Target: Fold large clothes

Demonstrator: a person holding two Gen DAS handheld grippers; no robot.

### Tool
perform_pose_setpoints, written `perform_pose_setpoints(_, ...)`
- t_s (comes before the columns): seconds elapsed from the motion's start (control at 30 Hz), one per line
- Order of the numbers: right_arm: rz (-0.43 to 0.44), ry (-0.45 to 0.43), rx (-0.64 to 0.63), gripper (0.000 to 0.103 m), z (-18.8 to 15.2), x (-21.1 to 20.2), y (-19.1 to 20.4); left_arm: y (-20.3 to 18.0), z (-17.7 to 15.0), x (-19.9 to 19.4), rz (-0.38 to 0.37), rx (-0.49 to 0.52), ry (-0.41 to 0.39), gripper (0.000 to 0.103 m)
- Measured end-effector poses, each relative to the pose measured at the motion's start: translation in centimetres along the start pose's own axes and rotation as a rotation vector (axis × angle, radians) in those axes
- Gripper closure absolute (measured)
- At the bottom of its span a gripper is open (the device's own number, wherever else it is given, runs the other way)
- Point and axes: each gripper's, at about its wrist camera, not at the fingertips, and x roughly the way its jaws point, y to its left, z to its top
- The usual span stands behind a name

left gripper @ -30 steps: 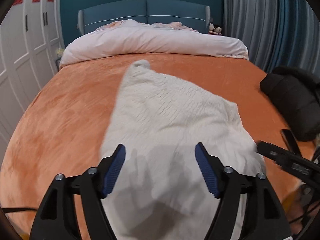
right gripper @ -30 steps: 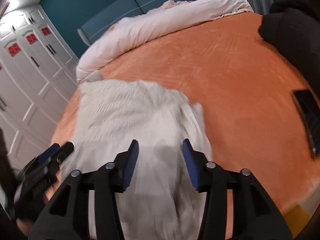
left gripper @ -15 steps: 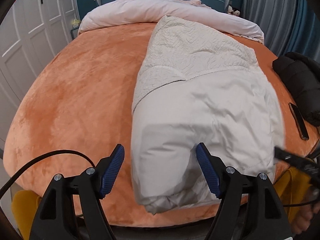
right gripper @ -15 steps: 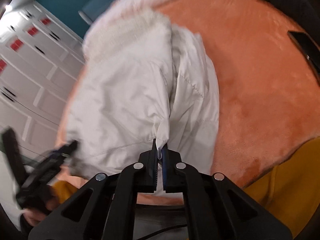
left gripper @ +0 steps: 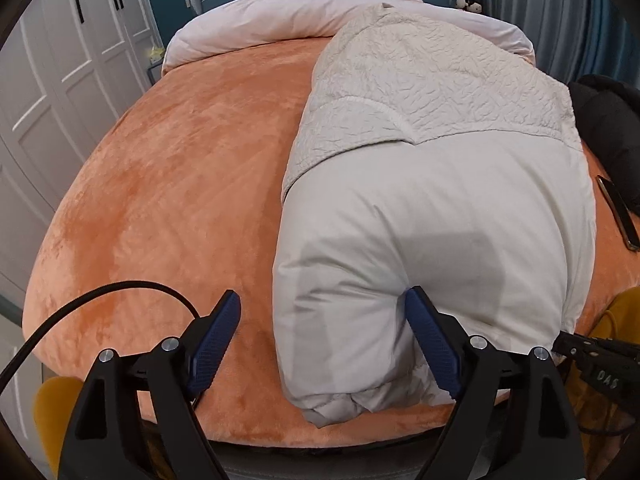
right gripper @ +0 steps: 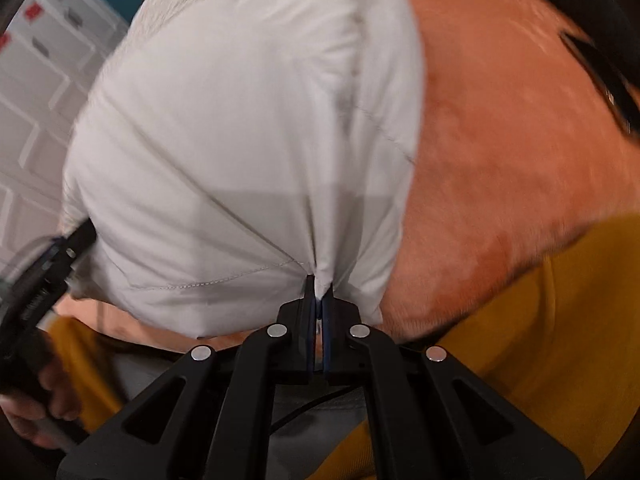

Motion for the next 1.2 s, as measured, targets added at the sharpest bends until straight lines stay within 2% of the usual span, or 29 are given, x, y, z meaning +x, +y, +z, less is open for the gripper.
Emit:
perform_pose_setpoints(0.07,-0.031,0.0,-0.052,0.102,0.1,-0.2,0.8,0.1,0.1,-0.1,0.001,-0.013,0.011,0.019)
perform_pose_setpoints(0.13,0.001,-0.029,-0.034,0.101,-0.2,-1.4,0.4,0.2,0.5,-0.7,0.002,-0.02,0.015,0.022)
perform_pose_setpoints(0.2,0.05,-0.086,-0.003,0.099,-0.7,-3.8,0.0,0.2,0.9,-1.7,0.006,-0.012,0.003,0.024)
perform_pose_setpoints(0.27,0.062,-0.154,0.005,0.099,-0.8,-6.3,-0.2,0.1,1.1,-2.8,0.004,-0.013,-0.02,0.024)
perform_pose_setpoints(0.37,0.058,-0.255,-0.023,0.099,0.5,-10.0,0.5,-0.1,2.0,-4.3,-0.005,-0.028,-0.054,0.024)
perform_pose_setpoints(0.5,0.065,-0.299,-0.08,0.099,2.5,-11.4,2.3,-0.6,3.7,-5.6,-0.018,-0.051,-0.083,0.024)
perform_pose_setpoints(0.6,0.043,-0.272,-0.104,0.099,4.5,-10.1,2.8,-0.6,4.7,-6.0,-0.012,-0.065,-0.096,0.024)
perform_pose_setpoints(0.7,0.041,-0.189,-0.103,0.099,4.9,-7.0,3.0,-0.3,5.2,-5.7,-0.004,-0.083,-0.093,0.024)
perform_pose_setpoints(0.8,0.029,-0.097,-0.084,0.103,3.6,-3.3,2.6,-0.2,5.4,-4.8,0.008,-0.097,-0.076,0.024)
perform_pose_setpoints(0.87,0.037,-0.093,-0.065,0.103,2.9,-1.5,1.8,-0.2,5.2,-4.1,0.013,-0.106,-0.056,0.024)
perform_pose_setpoints(1.0,0.035,-0.061,-0.054,0.103,3.3,-2.1,1.6,0.1,5.0,-3.0,0.013,-0.115,-0.023,0.024)
perform_pose_setpoints(1.07,0.058,-0.097,-0.049,0.099,4.0,-4.0,1.7,0.1,5.0,-3.0,0.012,-0.111,-0.026,0.024)
perform_pose_setpoints(1.2,0.072,-0.228,-0.06,0.099,7.2,-8.2,2.2,-0.1,5.4,-2.7,0.013,-0.108,-0.028,0.024)
